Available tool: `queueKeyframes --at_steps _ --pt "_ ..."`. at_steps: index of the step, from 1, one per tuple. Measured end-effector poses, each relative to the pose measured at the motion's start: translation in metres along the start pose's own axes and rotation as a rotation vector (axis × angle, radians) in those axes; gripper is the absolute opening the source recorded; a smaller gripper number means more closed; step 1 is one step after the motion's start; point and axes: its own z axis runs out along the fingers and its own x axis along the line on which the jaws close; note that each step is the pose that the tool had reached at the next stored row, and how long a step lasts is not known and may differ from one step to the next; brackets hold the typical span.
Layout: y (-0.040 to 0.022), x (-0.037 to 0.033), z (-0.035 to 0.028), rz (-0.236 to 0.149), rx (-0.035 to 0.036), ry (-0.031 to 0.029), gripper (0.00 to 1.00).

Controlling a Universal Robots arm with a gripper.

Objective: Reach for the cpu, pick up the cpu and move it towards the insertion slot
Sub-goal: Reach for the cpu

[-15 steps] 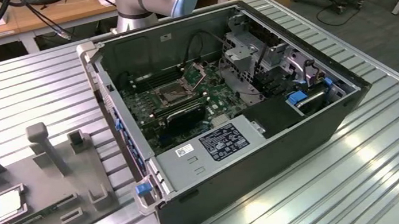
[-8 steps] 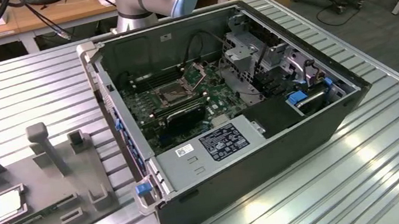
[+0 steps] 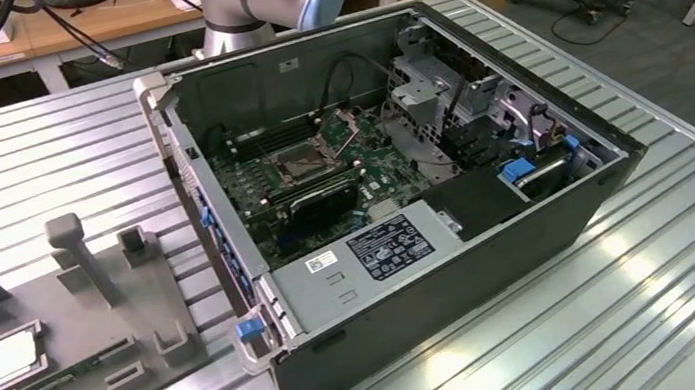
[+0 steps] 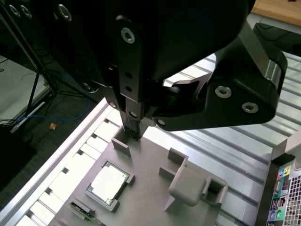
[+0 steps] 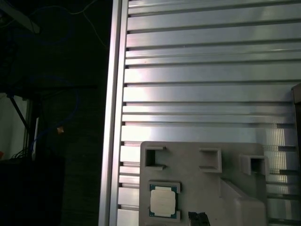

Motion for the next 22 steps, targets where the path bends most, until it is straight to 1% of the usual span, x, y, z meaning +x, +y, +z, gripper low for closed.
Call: queueKeyframes --at_steps 3,7,9,22 --pt "0.0 0.0023 0.0005 0.0 0.0 0.0001 0.11" --pt "0.0 0.0028 0.0006 0.0 0.0 0.0 0.11" --pt "0.0 0.0042 0.0009 0.0 0.0 0.0001 0.11" --pt "0.0001 0.0066 0.0013 0.0 0.0 0.0001 0.11"
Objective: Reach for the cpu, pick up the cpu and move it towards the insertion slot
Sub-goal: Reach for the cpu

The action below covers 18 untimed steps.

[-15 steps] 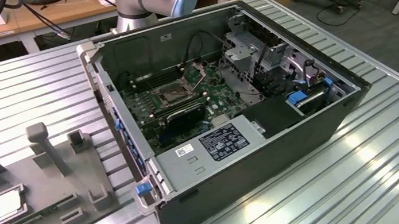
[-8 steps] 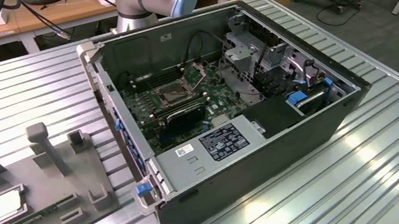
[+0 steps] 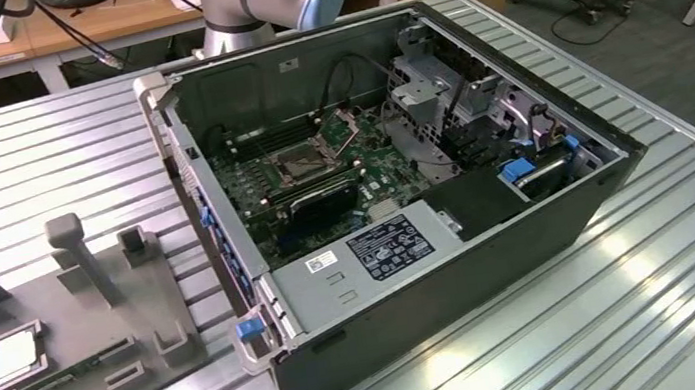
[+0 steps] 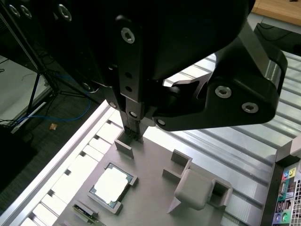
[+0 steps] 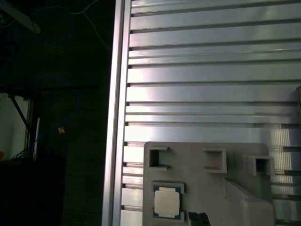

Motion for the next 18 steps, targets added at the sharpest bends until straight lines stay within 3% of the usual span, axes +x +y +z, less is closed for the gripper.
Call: queueKeyframes --at_steps 18 --pt "0.0001 0.0047 0.0006 0.0 0.0 0.0 0.11"
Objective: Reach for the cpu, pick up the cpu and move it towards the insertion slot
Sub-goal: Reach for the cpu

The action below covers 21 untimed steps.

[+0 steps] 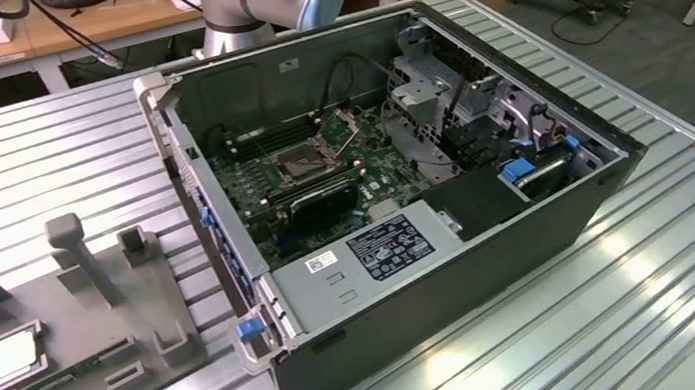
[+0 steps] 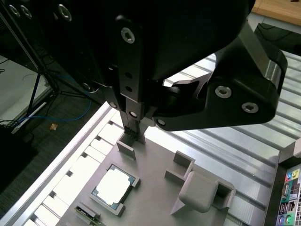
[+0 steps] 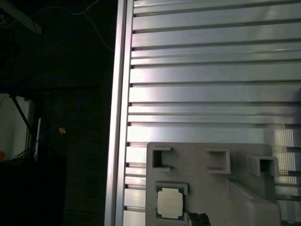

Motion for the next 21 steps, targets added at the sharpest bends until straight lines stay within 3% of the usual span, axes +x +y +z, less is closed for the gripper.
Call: queueKeyframes --at_steps 21 --pt "0.0001 0.0079 0.0014 0.0 0.0 0.0 0.11"
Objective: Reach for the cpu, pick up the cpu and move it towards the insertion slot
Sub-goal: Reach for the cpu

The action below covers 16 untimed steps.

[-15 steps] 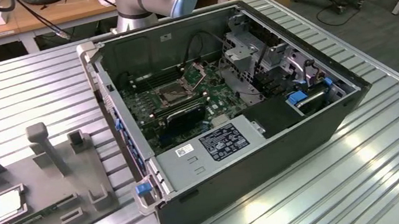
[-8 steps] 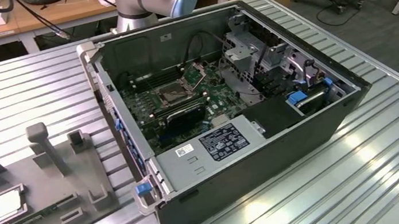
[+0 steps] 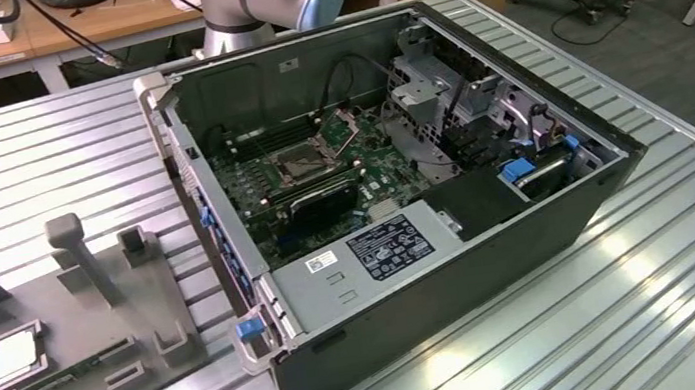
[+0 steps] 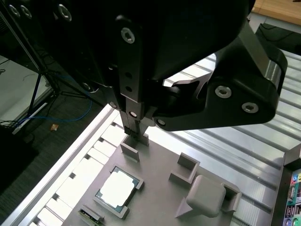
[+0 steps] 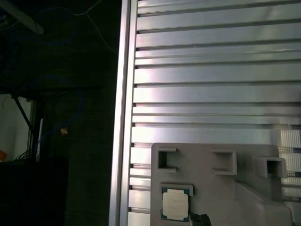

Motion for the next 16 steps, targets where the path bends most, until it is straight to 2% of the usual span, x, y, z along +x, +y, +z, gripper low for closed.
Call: queueKeyframes --at_steps 16 --pt "0.0001 0.0064 0.0011 0.0 0.0 0.0 0.11"
